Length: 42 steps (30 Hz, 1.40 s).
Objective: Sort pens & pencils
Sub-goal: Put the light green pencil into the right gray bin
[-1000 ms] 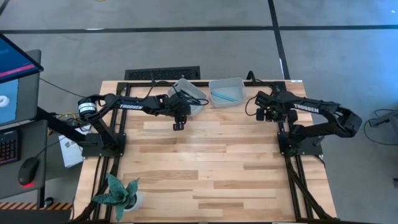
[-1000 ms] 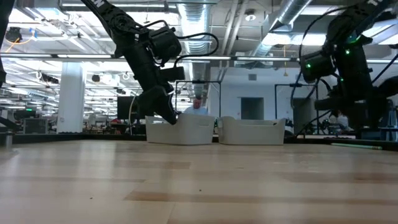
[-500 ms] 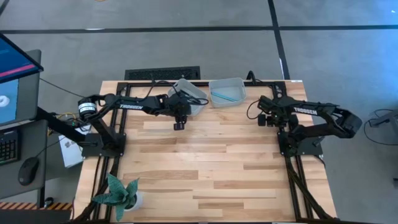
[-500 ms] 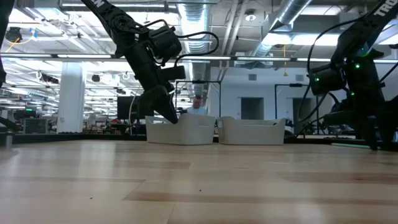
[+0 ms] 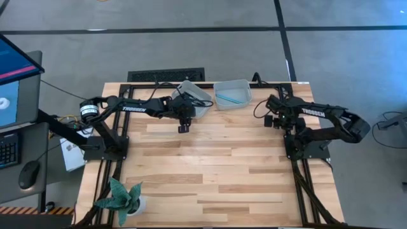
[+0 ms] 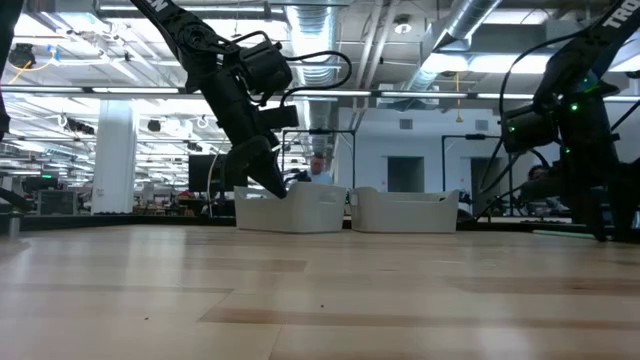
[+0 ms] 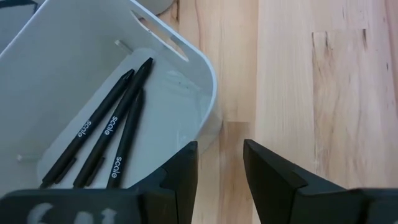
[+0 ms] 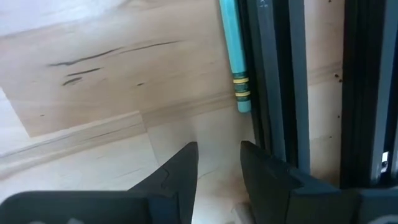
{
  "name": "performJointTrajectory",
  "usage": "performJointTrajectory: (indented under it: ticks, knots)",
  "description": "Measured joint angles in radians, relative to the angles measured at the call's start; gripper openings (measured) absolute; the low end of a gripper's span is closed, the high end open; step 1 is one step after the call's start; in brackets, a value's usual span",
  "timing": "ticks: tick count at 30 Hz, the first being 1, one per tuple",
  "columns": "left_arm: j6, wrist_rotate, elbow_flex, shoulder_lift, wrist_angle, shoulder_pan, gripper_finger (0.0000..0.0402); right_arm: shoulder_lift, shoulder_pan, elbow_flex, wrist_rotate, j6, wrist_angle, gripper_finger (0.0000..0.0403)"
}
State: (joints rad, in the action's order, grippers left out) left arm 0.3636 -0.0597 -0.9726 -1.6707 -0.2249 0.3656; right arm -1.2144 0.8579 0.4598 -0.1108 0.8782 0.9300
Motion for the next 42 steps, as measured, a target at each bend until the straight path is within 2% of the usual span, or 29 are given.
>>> performJointTrajectory:
  ticks: [6,27,36,42]
  knots:
    - [-0.009,0.0,0.0,0.0,0.008,0.0,0.0122,-0.001,0.027,-0.001,0.003,-0.099,-0.024,0.0146]
    - [-0.035,0.0,0.0,0.0,0.007,0.0,0.0122,-0.003,0.055,0.0,0.018,-0.103,-0.019,0.0146]
    - [-0.033,0.0,0.0,0.0,0.007,0.0,0.0122,-0.1,0.054,0.016,-0.009,-0.101,-0.017,0.0146]
    - [-0.032,0.0,0.0,0.0,0.006,0.0,0.0122,-0.119,0.055,0.041,-0.001,-0.102,-0.002,0.0146]
